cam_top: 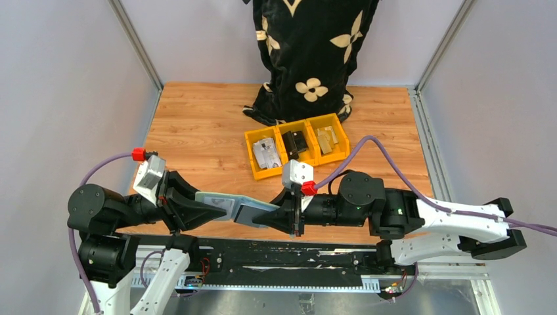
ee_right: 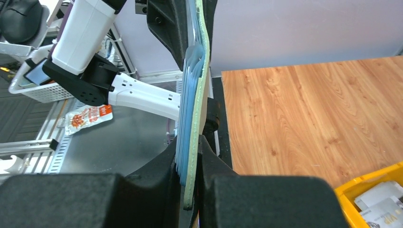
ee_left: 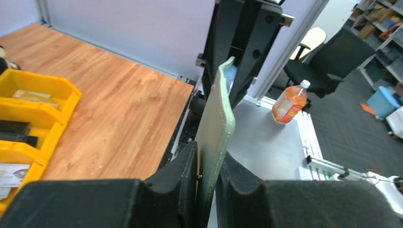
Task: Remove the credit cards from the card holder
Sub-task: Remove the credit card from the card holder.
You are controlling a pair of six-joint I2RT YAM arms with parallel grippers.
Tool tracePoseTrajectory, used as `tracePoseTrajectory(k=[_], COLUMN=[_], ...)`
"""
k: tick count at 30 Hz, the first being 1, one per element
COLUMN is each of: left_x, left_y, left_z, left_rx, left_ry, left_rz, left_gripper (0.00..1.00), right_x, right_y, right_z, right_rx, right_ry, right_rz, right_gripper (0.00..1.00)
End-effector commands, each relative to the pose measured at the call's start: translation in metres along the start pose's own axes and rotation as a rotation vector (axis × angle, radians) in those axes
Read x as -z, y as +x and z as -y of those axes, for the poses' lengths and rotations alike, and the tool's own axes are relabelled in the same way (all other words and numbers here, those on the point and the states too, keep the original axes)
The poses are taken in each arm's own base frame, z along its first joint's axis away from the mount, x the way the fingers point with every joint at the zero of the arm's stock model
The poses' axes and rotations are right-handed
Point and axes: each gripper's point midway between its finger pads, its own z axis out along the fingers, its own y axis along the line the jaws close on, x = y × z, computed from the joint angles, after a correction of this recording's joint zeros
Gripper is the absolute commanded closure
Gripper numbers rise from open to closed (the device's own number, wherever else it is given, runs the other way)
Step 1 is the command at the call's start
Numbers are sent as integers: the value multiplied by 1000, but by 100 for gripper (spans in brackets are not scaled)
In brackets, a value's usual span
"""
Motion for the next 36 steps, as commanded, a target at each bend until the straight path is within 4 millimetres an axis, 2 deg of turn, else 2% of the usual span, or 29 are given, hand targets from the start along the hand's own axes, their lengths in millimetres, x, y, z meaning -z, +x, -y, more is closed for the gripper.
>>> tracePoseTrajectory(k=[1,3,8,11,14,16,20,23,26,29,36], left_x=[-1,-1,-5,-8,-7,-5,1,5,10,11,3], left_y=[-6,-7,-2,9,14,13,11,15,19,22,14], left_z=[11,10,-7,-23,-35,-44,-67,-85,-102,-108,-94], left_rx=[39,56,155,247,213,167,131,148,164,181,223], left_ry=[56,50,10,-7,-65,-141,-286,-386,-473,-490,-411], left_rz=[-4,0,-7,-51,-78,-73,-40,-33,-34,-34,-7], left_gripper=[79,81,90,96,100,100,100,100,100,100,100], right_x=[2,-1,-12,-14,-10,-2,27,38,34,17,-29], right_y=[-7,-4,0,4,3,0,-20,-36,-39,-33,-13], right_z=[-11,-3,31,52,71,90,123,120,109,91,58], right_rx=[-47,-67,-177,-253,-267,-255,-230,-257,-321,-395,-519], right_ry=[-123,-122,-136,-151,-108,-6,234,245,180,43,-211], right_rz=[30,23,5,-12,-9,8,106,197,226,218,154], right_gripper=[100,91,56,46,32,28,26,26,28,33,37])
